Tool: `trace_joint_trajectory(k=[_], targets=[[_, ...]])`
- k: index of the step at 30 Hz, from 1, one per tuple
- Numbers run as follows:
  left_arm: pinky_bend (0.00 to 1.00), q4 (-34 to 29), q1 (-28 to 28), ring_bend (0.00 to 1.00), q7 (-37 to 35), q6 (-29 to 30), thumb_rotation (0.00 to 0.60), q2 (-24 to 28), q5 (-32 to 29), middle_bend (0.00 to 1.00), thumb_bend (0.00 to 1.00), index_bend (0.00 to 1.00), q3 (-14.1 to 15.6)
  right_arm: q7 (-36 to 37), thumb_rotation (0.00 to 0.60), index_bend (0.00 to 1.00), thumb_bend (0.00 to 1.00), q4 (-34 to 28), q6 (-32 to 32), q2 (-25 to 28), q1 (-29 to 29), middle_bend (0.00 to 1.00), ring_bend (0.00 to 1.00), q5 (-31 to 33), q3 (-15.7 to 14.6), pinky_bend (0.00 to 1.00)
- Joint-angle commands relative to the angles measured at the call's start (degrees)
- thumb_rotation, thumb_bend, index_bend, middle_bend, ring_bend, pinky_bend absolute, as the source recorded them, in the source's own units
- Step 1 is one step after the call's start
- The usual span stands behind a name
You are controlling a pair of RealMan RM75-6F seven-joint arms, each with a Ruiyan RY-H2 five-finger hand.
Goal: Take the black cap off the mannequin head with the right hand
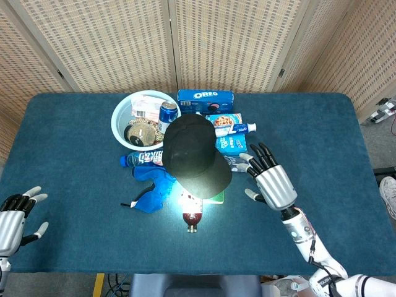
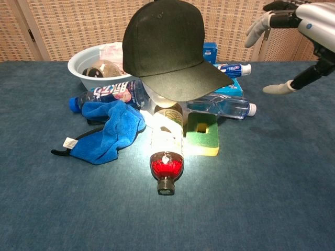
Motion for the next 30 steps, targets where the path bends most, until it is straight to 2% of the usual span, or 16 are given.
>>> trace_joint_trajectory(k=[1, 13, 30], targets=[[0.15, 0.14, -0.12, 0.21, -0.05, -0.13, 0.6, -0.03, -0.08, 0.17, 0.23, 0.27, -0.07, -0.43, 0.6, 0.35, 0.01, 1.31, -0.86, -1.62, 1.32, 0.22, 0.0, 0.36, 0.15, 0.0], [0.15, 0.82, -0.33, 0.21, -0.49, -0.83, 0.6, -0.18, -0.73, 0.17, 0.23, 0.28, -0.21, -0.17, 0.6, 0.4, 0.01, 5.13, -2.17, -6.38, 4.61, 0.22, 0.0, 1.75, 0.56, 0.0], [0.15, 1.92, -1.31, 0.22, -1.27, -2.14, 0.6, -0.72, -0.99, 0.17, 0.23, 0.29, -0.54, 1.11, 0.6, 0.45, 0.05, 9.92, 0.45, -12.54, 7.03, 0.25, 0.0, 3.0, 1.81, 0.0]])
